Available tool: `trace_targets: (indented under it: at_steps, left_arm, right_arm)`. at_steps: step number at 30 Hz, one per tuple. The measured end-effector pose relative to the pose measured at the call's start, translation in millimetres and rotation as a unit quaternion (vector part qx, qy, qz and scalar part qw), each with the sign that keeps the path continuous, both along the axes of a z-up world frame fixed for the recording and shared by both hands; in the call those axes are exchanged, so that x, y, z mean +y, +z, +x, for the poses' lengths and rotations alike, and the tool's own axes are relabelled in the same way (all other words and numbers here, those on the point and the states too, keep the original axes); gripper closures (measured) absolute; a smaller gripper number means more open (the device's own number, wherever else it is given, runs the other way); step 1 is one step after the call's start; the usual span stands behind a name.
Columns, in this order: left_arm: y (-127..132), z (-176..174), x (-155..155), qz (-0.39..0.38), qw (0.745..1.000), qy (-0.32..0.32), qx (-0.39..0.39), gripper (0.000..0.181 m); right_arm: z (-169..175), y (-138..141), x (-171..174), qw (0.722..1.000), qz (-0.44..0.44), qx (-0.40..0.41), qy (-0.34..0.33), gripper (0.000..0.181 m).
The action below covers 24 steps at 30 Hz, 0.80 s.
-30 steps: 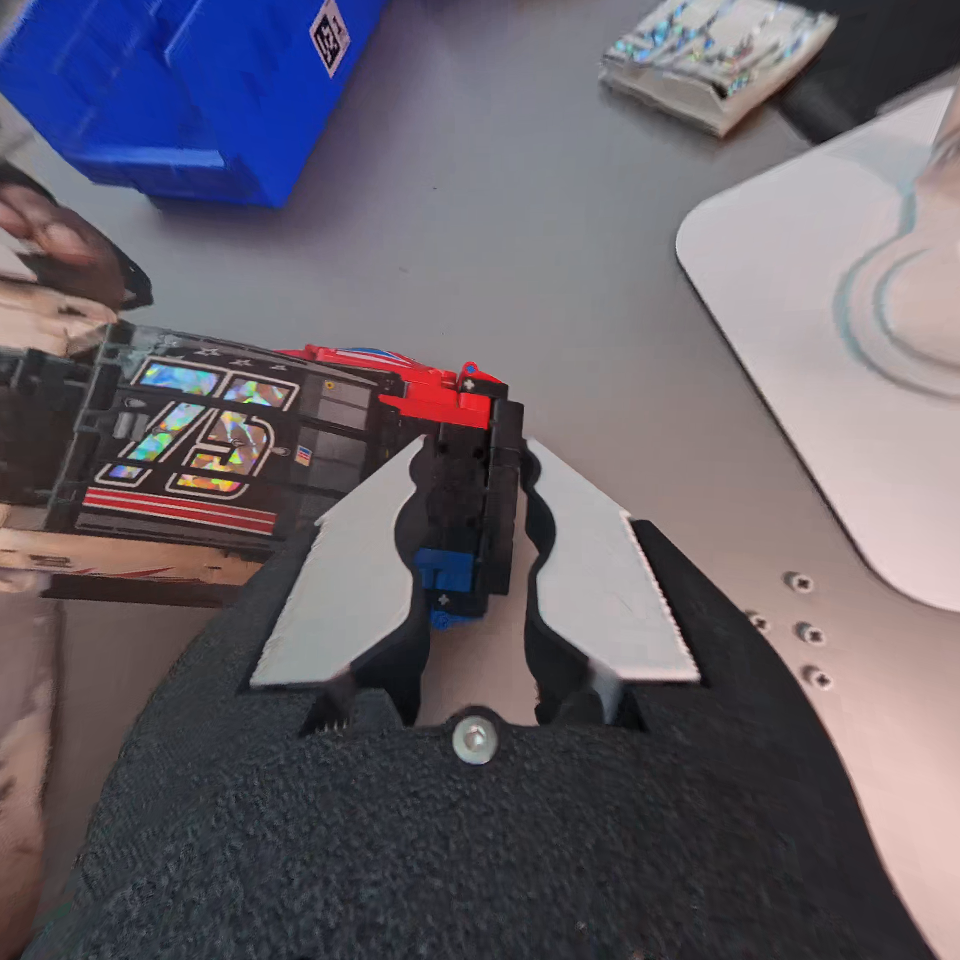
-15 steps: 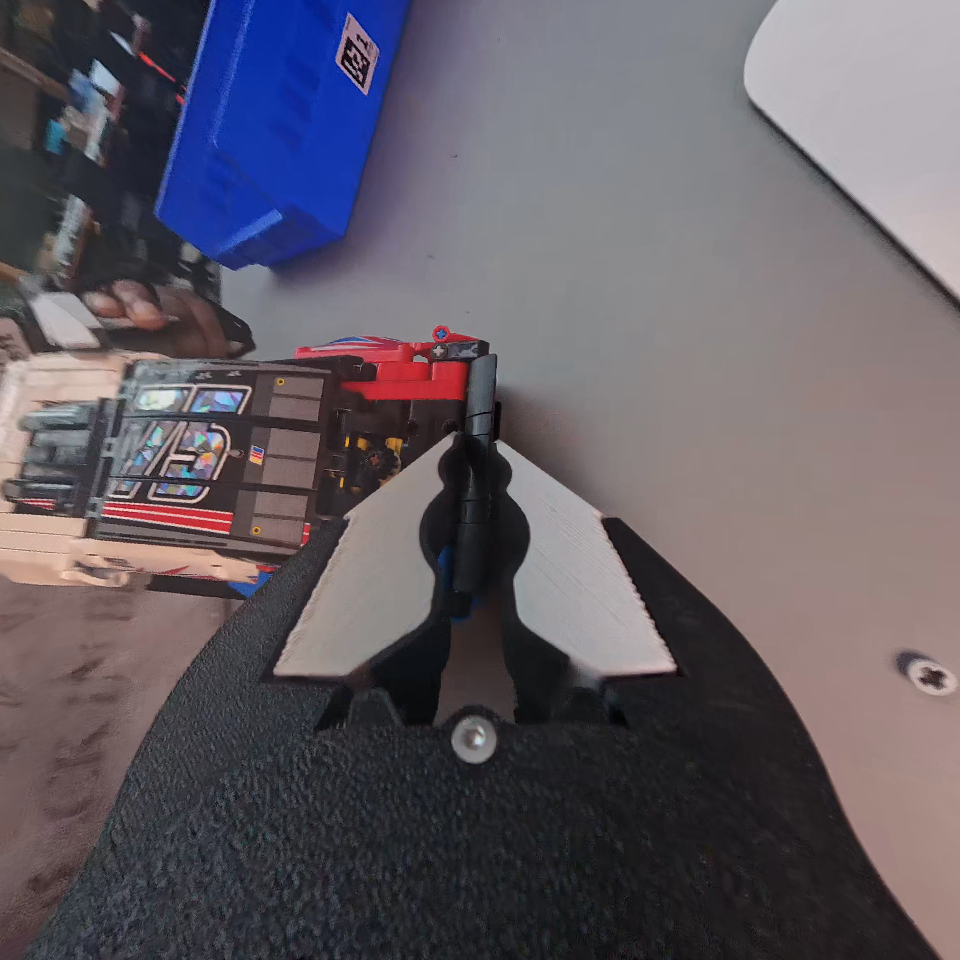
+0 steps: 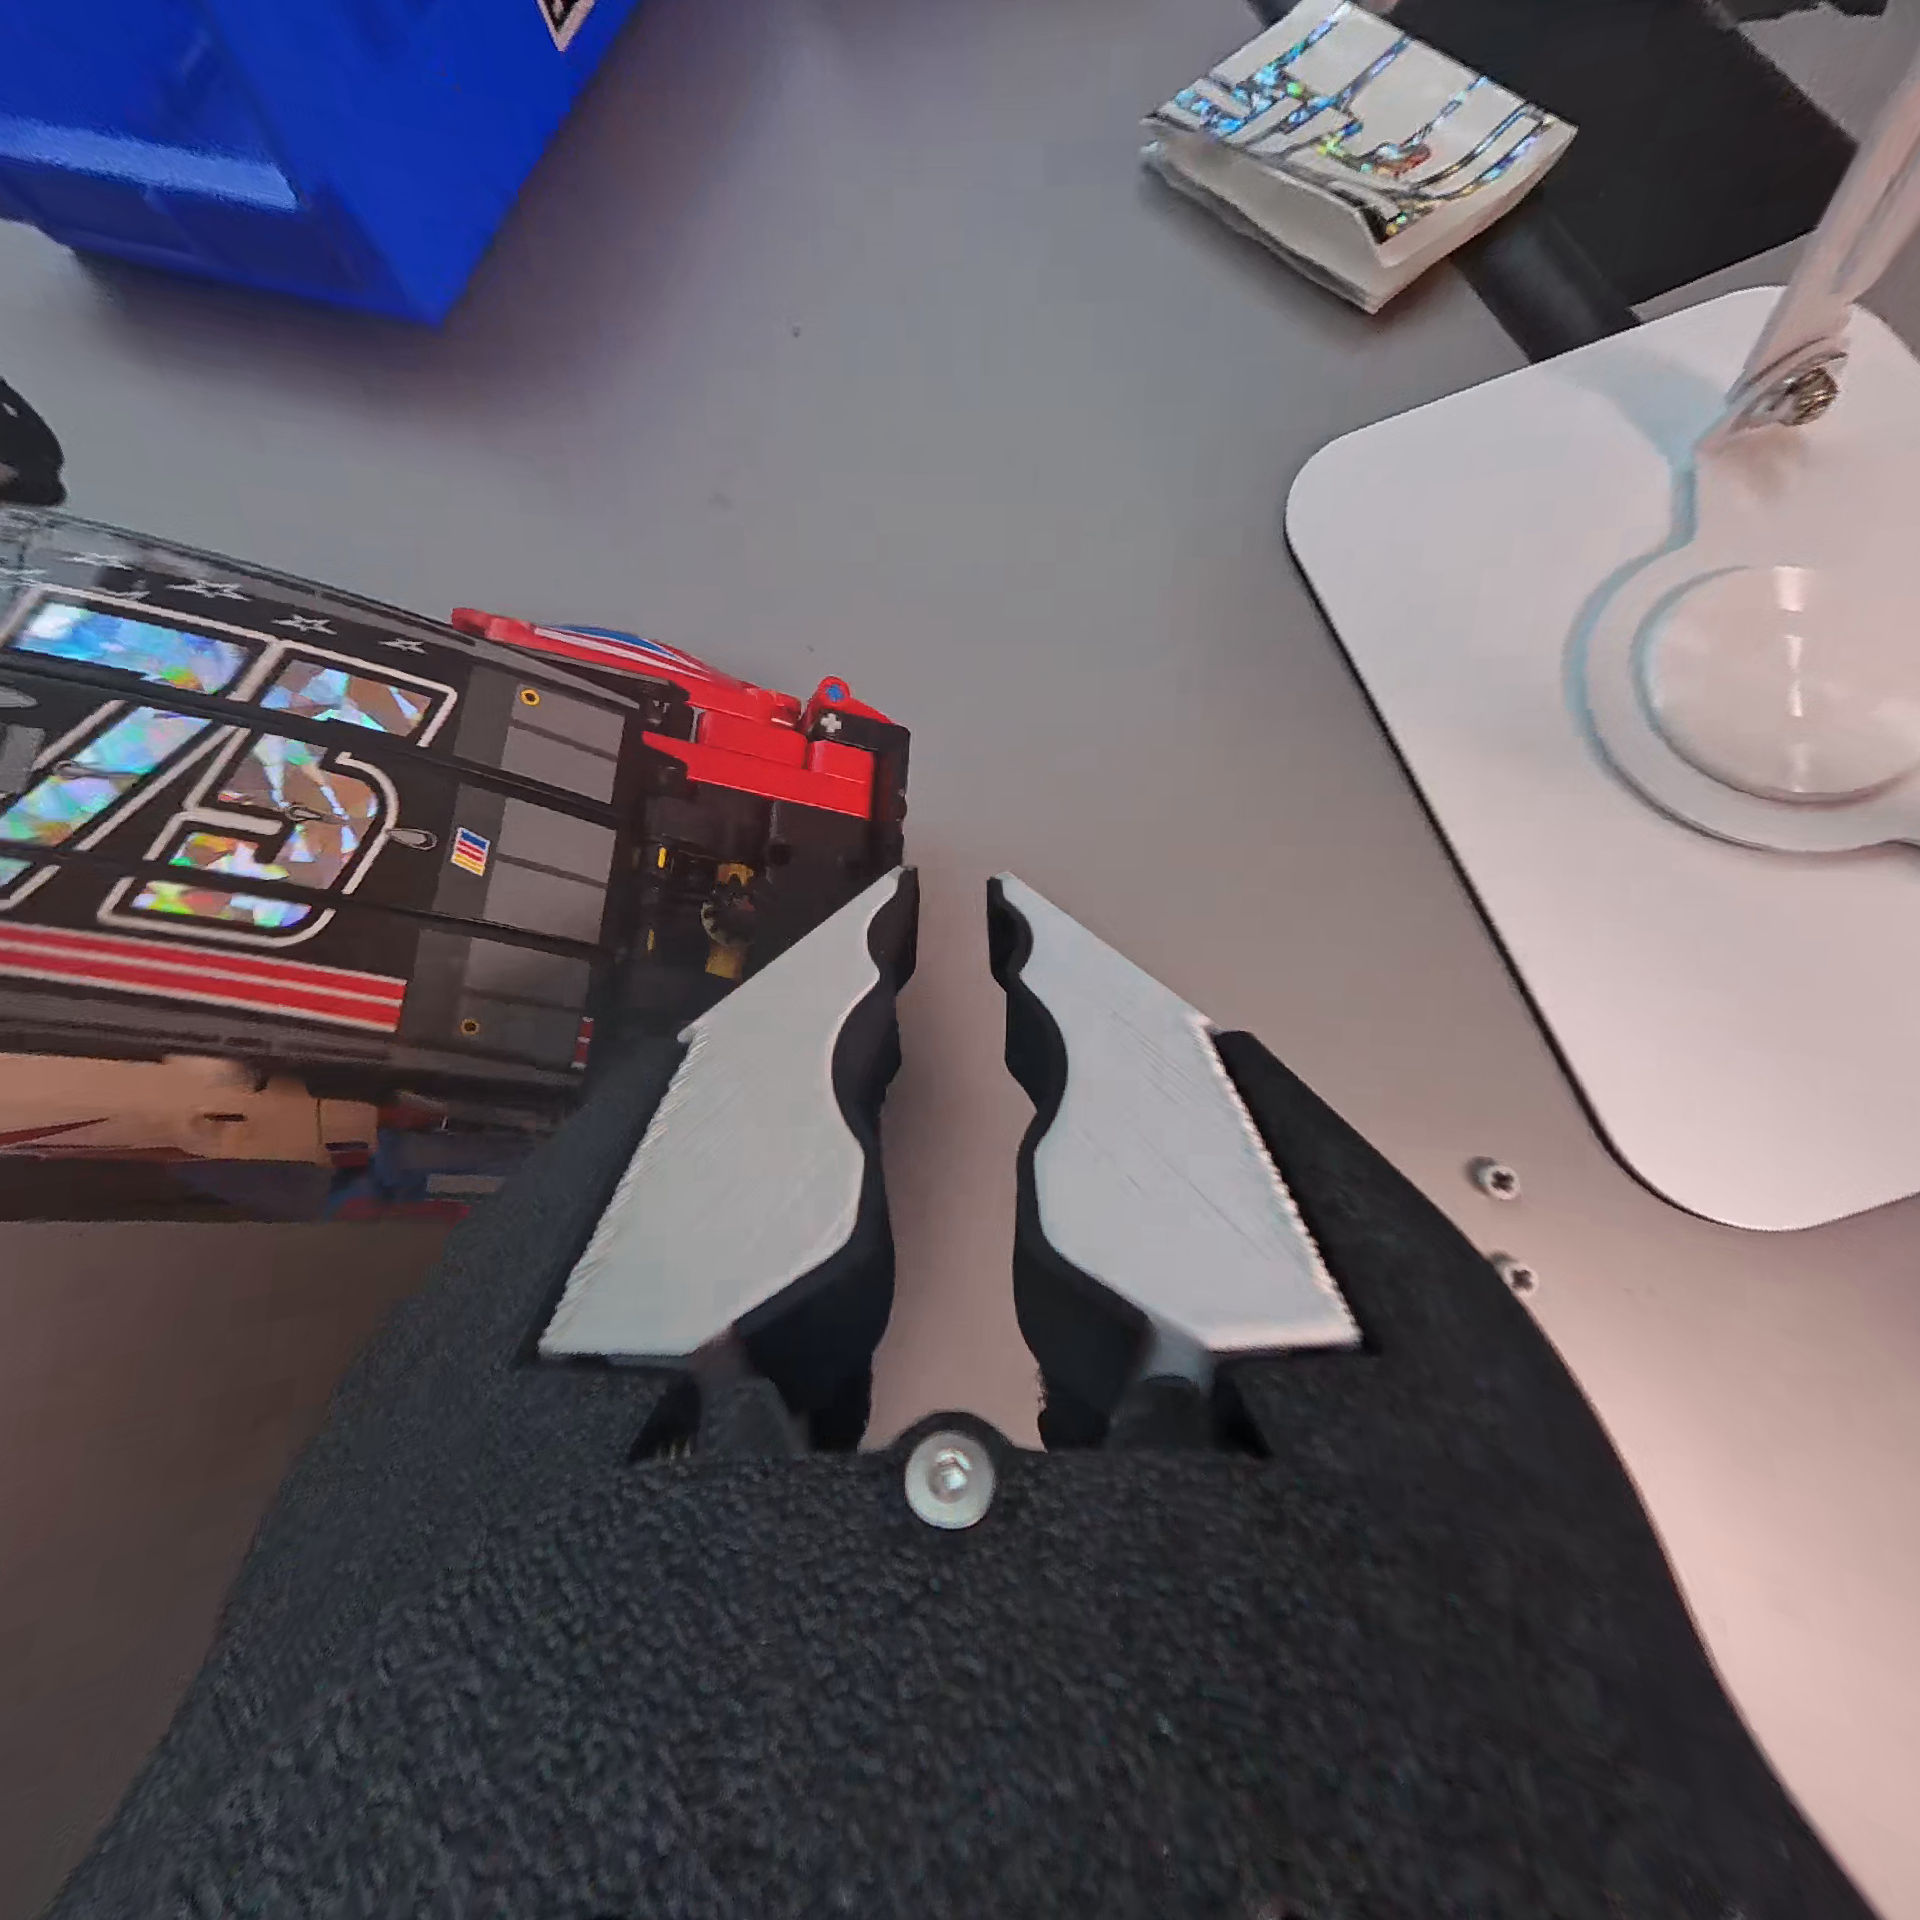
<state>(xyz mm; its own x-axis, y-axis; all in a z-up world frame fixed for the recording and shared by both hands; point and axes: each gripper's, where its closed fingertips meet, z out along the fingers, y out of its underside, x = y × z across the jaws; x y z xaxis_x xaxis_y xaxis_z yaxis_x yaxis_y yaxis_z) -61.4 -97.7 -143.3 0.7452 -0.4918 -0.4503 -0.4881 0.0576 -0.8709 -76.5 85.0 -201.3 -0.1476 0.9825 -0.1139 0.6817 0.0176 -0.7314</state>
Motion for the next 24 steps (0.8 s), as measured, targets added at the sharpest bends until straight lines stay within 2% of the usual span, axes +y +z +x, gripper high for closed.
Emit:
trace_targets:
  at_steps: [1,3,5,7,10,14,16,18,19,21,22,24]
  left_arm:
    - [2.3,-0.7,0.3,-0.002,1.000,0.000,-0.004,0.103]
    - [9.1,-1.6,2.0,-0.004,1.000,-0.001,-0.015,0.103]
    - [16.8,-1.8,4.7,-0.004,1.000,-0.001,-0.026,0.103]
    - [22.7,-2.0,8.0,-0.005,0.999,-0.002,-0.033,0.104]
    - [30.9,-2.9,16.6,-0.018,0.999,0.000,-0.047,0.104]
    - [52.0,1.5,42.5,-0.046,0.997,0.008,-0.069,0.104]
    - [67.5,5.5,63.4,-0.075,0.993,0.009,-0.093,0.108]
    - [81.2,4.3,88.9,-0.116,0.986,0.029,-0.118,0.111]
    - [86.8,3.4,100.7,-0.143,0.981,0.033,-0.130,0.114]
    - [94.9,1.9,123.2,-0.190,0.969,0.028,-0.158,0.121]
    - [94.9,-0.4,134.4,-0.208,0.964,0.026,-0.167,0.121]
    - [87.1,-8.4,151.7,-0.227,0.960,0.028,-0.164,0.114]
  right_arm:
    - [4.2,7.6,0.5,1.000,-0.015,0.011,0.003,0.166]
    - [15.2,32.2,-10.1,0.997,-0.035,0.057,0.026,0.145]
    - [33.8,50.8,-25.3,0.994,-0.005,0.090,0.056,0.132]
    - [53.8,52.2,-38.1,0.990,0.056,0.099,0.081,0.125]
    - [75.0,46.0,-72.6,0.983,0.088,0.111,0.114,0.100]
    - [64.9,54.6,-100.0,0.958,0.193,0.180,0.110,0.082]
    - [53.1,72.9,-103.5,0.945,0.217,0.220,0.106,0.083]
    - [43.2,77.7,-84.8,0.953,0.207,0.202,0.090,0.083]
    - [38.9,83.3,-73.4,0.959,0.176,0.205,0.081,0.093]
    - [31.4,98.9,-53.0,0.973,0.054,0.212,0.066,0.113]
    - [26.6,104.2,-41.9,0.978,-0.009,0.201,0.056,0.115]
    - [18.9,107.5,-28.2,0.978,-0.029,0.195,0.062,0.117]
